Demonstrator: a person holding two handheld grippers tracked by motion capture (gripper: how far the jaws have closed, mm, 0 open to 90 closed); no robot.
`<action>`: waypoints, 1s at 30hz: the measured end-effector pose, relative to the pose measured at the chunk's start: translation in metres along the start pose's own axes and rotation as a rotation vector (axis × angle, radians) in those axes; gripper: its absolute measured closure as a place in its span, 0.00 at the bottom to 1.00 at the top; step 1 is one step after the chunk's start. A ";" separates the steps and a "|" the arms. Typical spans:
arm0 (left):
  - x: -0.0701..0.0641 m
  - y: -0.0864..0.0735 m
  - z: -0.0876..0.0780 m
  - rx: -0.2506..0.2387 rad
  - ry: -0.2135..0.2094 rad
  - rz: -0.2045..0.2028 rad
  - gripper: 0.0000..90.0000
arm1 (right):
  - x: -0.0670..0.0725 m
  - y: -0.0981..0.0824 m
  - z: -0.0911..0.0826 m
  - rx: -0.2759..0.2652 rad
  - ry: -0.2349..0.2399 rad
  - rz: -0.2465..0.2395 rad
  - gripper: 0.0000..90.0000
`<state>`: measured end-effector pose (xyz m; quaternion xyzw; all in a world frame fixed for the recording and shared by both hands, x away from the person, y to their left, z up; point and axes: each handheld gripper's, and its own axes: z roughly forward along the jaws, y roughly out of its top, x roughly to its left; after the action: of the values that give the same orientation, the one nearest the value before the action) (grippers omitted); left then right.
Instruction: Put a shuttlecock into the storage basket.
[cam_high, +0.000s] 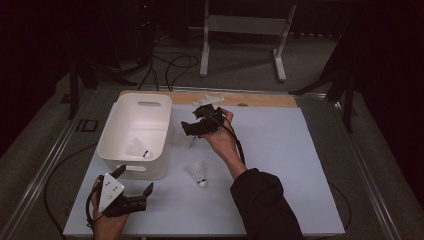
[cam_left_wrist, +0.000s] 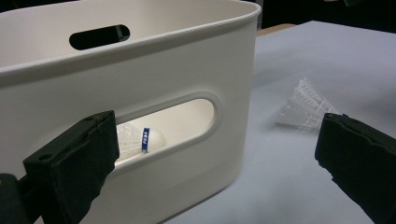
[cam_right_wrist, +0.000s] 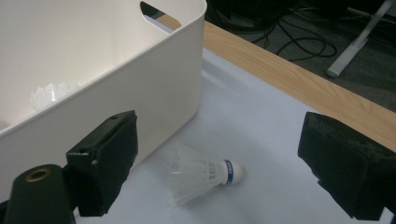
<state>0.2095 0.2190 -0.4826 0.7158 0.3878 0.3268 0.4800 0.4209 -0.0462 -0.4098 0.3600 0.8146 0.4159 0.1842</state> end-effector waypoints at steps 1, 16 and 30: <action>0.000 0.000 0.000 0.000 0.000 0.000 0.00 | 0.000 -0.001 0.001 -0.001 0.000 -0.001 0.13; 0.000 0.000 0.000 0.000 -0.002 0.001 0.00 | 0.001 -0.010 0.010 0.029 0.000 0.009 0.14; 0.000 0.000 0.000 0.000 -0.003 0.001 0.00 | 0.002 -0.017 0.020 0.050 0.021 0.009 0.14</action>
<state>0.2095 0.2186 -0.4823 0.7164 0.3867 0.3261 0.4805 0.4240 -0.0402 -0.4355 0.3637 0.8251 0.3999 0.1646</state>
